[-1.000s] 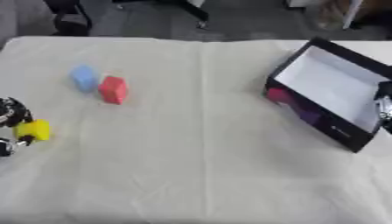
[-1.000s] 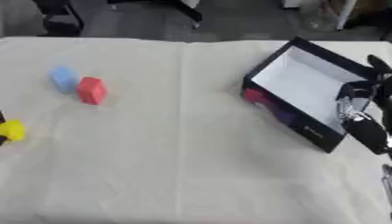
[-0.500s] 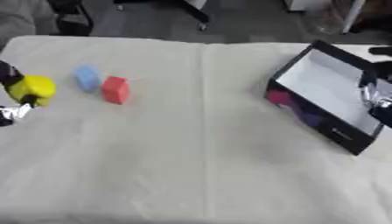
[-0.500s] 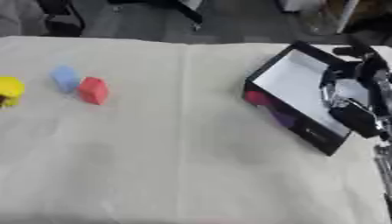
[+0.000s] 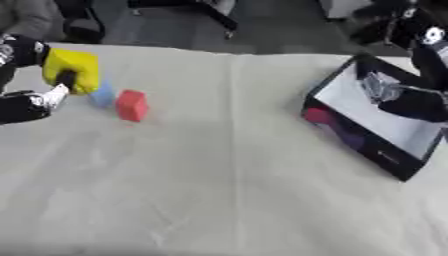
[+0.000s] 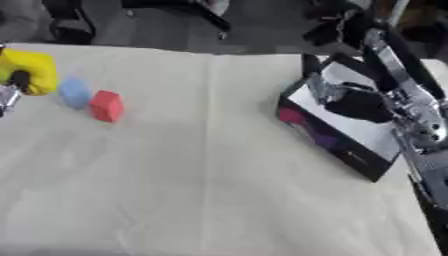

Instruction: Pick up the objects with one hand, pass them to the other hand, and then place them into the box on the other side of the table.

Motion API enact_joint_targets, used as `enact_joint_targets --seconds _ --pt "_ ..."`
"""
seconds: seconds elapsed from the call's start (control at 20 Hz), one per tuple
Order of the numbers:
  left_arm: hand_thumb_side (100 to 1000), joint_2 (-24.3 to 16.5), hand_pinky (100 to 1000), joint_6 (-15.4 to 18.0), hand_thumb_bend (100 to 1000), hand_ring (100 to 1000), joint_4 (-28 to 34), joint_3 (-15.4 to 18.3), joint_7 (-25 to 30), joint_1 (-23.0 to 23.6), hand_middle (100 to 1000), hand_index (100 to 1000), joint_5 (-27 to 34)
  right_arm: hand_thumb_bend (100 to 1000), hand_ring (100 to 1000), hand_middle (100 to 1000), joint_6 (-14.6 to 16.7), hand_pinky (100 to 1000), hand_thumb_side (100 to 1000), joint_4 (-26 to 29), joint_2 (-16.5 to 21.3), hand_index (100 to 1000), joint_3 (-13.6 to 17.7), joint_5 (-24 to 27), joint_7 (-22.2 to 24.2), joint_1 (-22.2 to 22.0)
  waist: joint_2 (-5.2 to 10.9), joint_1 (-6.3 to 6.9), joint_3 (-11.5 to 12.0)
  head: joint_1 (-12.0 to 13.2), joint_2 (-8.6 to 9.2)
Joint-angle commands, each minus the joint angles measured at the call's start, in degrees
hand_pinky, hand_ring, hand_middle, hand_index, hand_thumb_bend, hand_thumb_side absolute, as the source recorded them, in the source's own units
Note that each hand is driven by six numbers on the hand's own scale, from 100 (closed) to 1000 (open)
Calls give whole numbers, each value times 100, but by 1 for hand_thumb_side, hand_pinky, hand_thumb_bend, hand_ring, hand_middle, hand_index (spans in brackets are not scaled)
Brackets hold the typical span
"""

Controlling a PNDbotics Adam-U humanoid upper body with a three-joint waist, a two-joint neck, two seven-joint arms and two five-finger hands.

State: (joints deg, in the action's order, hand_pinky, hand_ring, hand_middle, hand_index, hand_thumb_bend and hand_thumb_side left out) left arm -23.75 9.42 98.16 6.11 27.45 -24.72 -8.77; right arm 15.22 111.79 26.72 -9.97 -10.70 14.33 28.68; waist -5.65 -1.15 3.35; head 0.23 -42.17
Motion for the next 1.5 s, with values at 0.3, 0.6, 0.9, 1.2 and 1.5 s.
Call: enact_joint_targets --seconds 0.3,0.6,0.9,1.2,1.5 --pt "368 107 563 -147 100 420 -40 -439 714 -389 347 485 715 100 783 845 461 760 221 276 225 963 -467 -389 745 723 4 -4 25 56 116" --pt "386 -8 569 -203 100 424 -184 -711 1257 -498 351 490 1000 125 839 870 1063 843 201 280 301 962 -704 -1182 1077 1105 0 0 35 56 117" --pt "404 -66 566 -309 100 422 -230 -900 1605 -594 350 489 1378 225 883 889 1636 899 189 280 239 960 -891 -2201 1059 1391 -20 11 40 37 122" --pt "428 -175 568 -555 100 423 -321 -1090 1938 -750 351 489 1891 321 927 907 2182 959 187 280 201 959 -1116 -3080 841 1646 -35 12 37 -1 153" --pt "452 -212 570 -864 100 425 -404 -1246 2007 -973 352 489 2362 377 939 913 2438 975 183 280 33 957 -1216 -3893 414 1805 -36 14 38 -63 221"
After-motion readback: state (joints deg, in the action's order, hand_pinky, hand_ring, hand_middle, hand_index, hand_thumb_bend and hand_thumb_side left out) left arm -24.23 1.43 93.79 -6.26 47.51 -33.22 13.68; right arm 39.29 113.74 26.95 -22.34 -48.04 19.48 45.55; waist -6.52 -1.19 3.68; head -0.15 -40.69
